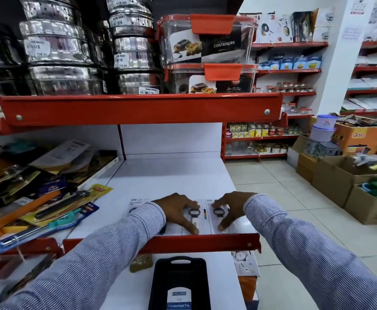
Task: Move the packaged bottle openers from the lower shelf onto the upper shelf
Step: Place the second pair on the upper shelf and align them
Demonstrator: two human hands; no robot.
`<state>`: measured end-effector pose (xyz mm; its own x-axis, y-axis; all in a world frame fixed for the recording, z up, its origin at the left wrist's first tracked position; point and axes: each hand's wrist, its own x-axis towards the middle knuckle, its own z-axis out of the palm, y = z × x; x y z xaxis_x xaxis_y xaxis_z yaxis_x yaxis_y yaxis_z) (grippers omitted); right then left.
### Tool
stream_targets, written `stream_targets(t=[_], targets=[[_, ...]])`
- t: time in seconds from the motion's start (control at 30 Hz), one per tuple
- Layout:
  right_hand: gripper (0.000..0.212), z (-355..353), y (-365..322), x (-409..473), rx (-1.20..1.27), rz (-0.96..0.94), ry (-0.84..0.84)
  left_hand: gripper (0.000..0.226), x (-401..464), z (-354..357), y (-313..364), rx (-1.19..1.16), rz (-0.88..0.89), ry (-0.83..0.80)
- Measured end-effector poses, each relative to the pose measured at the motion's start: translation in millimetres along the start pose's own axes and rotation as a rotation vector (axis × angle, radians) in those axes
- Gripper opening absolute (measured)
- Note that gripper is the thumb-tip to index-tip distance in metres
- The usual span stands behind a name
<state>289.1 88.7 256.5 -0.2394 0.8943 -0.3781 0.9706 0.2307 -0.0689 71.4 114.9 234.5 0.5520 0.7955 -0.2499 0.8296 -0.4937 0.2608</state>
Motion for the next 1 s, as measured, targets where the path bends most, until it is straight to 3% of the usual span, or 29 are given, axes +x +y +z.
stream_targets(t=[0.47, 0.7, 0.87, 1.0], targets=[[0.088, 4, 0, -1, -0.009, -0.028, 0.030, 0.092, 2, 4, 8, 0.017, 0.000, 0.026], [0.095, 1, -7, 4, -0.038, -0.032, -0.009, 0.096, -5, -14, -19, -0.008, -0.029, 0.068], [0.095, -3, -11, 8, -0.050, -0.055, -0.050, 0.088, -28, -42, -53, 0.152, -0.156, -0.092], [0.088, -5, -15, 10, -0.137, -0.078, -0.082, 0.103, -33, -31, -67, 0.140, -0.174, -0.130]])
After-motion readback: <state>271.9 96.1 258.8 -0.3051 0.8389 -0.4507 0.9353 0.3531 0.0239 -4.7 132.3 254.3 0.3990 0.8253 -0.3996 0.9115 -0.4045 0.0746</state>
